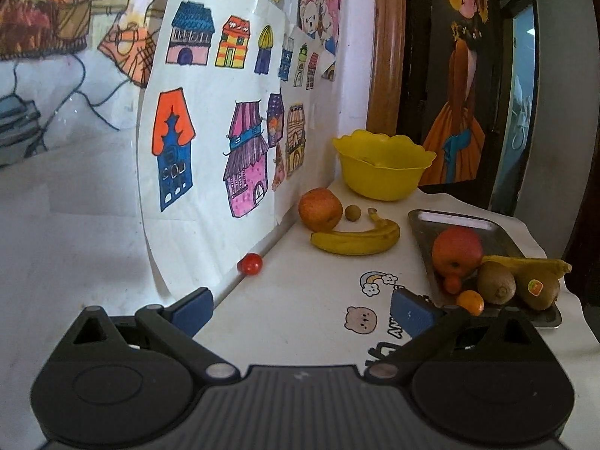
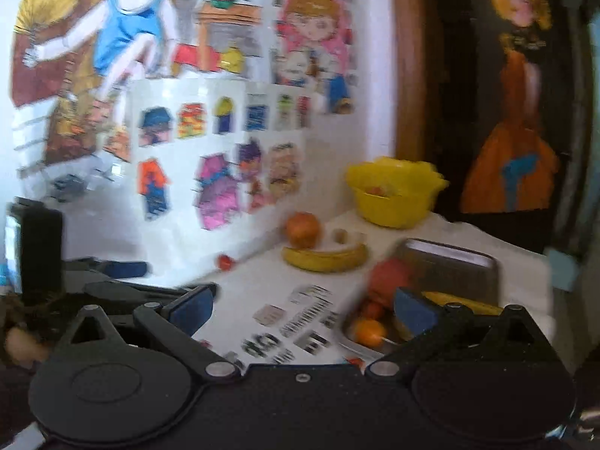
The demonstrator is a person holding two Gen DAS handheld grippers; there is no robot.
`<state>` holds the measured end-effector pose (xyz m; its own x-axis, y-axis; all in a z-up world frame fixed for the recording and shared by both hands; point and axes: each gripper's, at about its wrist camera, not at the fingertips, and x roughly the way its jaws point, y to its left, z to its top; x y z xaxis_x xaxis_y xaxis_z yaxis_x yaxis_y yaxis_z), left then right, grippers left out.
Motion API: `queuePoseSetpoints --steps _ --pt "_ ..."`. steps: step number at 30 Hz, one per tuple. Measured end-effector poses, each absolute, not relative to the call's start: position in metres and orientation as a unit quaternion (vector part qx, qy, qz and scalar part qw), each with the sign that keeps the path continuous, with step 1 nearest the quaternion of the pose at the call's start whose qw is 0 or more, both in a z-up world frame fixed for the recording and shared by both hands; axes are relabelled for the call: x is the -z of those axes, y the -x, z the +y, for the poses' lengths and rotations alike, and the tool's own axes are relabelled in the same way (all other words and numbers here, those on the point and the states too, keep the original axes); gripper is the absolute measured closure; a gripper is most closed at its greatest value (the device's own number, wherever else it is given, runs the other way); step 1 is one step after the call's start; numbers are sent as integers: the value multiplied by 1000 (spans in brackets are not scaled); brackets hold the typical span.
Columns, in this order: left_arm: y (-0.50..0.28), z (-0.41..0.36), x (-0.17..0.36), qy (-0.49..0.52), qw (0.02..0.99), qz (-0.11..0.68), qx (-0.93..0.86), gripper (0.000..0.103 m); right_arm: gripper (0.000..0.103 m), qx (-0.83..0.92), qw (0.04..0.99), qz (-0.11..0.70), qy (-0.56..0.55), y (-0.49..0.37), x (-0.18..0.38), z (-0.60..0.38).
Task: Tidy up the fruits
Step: 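Move the left tool toward the cherry tomato while the right tool approaches the remaining banana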
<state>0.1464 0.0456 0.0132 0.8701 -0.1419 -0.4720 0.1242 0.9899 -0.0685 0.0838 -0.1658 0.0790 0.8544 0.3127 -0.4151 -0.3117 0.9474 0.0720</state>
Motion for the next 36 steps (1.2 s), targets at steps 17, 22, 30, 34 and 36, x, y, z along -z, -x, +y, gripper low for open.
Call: queuePoseSetpoints --steps 17,22,30,34,36 --pt "-193 48 2 23 965 251 74 1 1 -281 927 224 109 -249 -62 -191" --pt "-212 44 9 28 965 253 71 1 1 -321 903 252 136 -287 -44 -182" --pt "-240 38 20 35 963 263 52 3 7 -328 887 289 148 -322 -5 -183" --pt "-252 37 23 55 961 270 37 9 13 -330 882 298 157 -330 8 -181" --pt "-256 35 25 60 959 274 28 11 15 -336 878 299 163 -333 13 -178"
